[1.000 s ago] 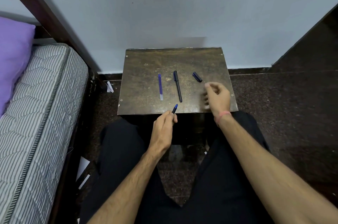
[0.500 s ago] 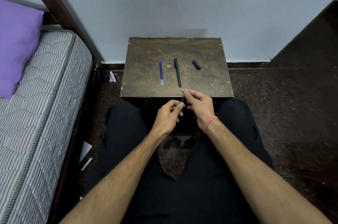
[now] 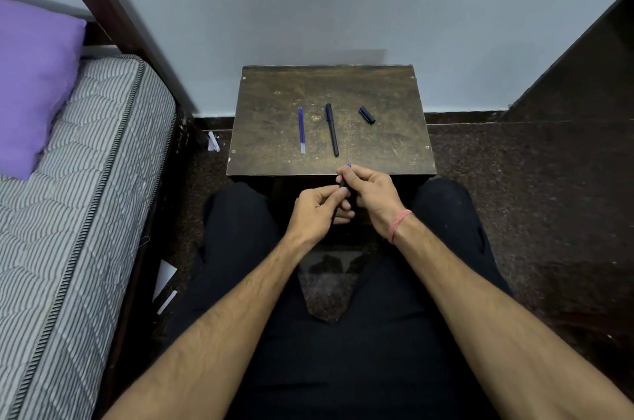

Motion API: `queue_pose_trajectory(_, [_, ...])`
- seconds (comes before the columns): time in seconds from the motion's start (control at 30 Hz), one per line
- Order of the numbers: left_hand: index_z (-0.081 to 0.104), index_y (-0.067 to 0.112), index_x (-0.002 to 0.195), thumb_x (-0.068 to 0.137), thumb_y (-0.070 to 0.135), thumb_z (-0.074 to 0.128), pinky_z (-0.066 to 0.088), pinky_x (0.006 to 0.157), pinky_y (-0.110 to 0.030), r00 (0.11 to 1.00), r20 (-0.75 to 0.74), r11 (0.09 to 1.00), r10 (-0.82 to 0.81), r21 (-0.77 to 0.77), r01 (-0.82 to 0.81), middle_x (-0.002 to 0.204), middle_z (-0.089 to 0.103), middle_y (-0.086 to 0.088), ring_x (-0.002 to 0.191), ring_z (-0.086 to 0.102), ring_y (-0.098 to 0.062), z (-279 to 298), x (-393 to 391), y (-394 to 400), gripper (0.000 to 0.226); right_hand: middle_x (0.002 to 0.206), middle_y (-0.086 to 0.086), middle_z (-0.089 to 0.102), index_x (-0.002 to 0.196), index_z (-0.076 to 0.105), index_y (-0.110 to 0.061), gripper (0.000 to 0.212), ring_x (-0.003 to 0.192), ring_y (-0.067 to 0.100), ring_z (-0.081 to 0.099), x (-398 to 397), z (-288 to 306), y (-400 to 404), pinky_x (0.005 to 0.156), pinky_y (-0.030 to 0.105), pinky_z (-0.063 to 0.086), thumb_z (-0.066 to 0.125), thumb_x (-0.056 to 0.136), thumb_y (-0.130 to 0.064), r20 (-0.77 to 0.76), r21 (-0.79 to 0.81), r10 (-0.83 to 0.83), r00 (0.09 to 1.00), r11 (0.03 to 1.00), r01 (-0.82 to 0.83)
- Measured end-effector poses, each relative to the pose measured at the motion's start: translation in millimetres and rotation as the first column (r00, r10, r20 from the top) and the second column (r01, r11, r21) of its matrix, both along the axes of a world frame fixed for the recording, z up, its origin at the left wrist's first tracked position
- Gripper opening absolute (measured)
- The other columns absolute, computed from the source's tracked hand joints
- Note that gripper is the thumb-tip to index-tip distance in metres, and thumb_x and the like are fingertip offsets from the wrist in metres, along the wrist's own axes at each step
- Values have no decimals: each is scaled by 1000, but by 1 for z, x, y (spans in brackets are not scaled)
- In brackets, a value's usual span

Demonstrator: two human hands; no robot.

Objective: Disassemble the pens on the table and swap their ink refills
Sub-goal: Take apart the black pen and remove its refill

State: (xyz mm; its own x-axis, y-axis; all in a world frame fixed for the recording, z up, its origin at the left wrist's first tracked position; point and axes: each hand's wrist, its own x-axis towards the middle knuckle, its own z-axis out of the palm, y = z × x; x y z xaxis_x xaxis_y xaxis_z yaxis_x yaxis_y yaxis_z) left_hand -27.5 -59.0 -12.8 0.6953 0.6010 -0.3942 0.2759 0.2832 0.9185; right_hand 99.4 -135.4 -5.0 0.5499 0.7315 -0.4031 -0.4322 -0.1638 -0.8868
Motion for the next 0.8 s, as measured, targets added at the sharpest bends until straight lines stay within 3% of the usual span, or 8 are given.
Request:
queue_pose_trajectory(0.13, [67,-15,133,116,13,57,72,86,-37,990,141,968,6,-248,30,86,66,-7,73,78,-13,9,0,-2,35,85,-4,66,102,73,-13,22,53,9,59,9,5,-1,46,17,44,57,113,-24,-86,65,89,992,994,-83])
queue_pose_trajectory(0.23, [68,-13,134,117,15,56,71,88,-37,979,202,943,4,-326,63,86,65,-7,74,77,-12,11,-2,0,35,90,-5,65,101,69,-16,24,55,8,59,11,1,-1,48,18,37,53,114,-28,-132,104,128,983,988,-115])
queue_pose_trajectory(0.33, [73,-6,128,116,15,59,71,85,-35,977,212,937,20,-345,56,83,70,-5,75,77,-12,8,-1,1,29,91,-6,66,105,71,-16,22,55,8,58,10,-2,1,46,18,44,55,113,-29,-232,149,126,964,984,-92])
queue_pose_trajectory(0.47, [84,12,112,111,15,68,71,84,-35,994,88,997,61,-54,-56,87,84,-5,78,83,-16,2,0,-1,16,93,-4,74,116,79,-12,24,56,7,53,-1,-7,6,48,18,44,66,107,-30,-197,112,1,980,993,21])
queue_pose_trajectory(0.53, [87,17,105,111,19,70,72,82,-37,999,-16,981,39,192,-35,88,86,-6,82,86,-24,0,-3,-3,18,90,-2,74,110,81,-12,24,57,7,56,-7,-9,8,50,19,45,72,103,-33,-75,46,-41,996,998,45])
queue_pose_trajectory(0.6, [86,14,97,113,23,67,72,74,-37,997,-75,960,15,281,7,83,84,-5,76,85,-24,-1,-4,-6,26,83,-1,69,103,78,-11,25,50,10,51,-10,-8,8,43,21,43,68,107,-33,-67,26,-53,996,998,54])
queue_pose_trajectory(0.67, [82,8,95,115,20,64,71,69,-34,999,-52,983,11,184,-2,75,77,-4,64,80,-18,1,-1,-10,30,79,-1,62,101,72,-11,26,45,12,46,-10,-5,9,37,22,38,63,110,-34,-152,46,-46,987,998,53])
queue_pose_trajectory(0.8, [75,-9,124,115,12,60,70,74,-28,996,66,983,58,-176,-46,78,62,-4,59,71,-7,7,3,-9,28,77,-5,55,100,64,-17,26,44,9,44,-7,2,9,32,19,33,59,111,-40,-279,71,-2,960,997,23])
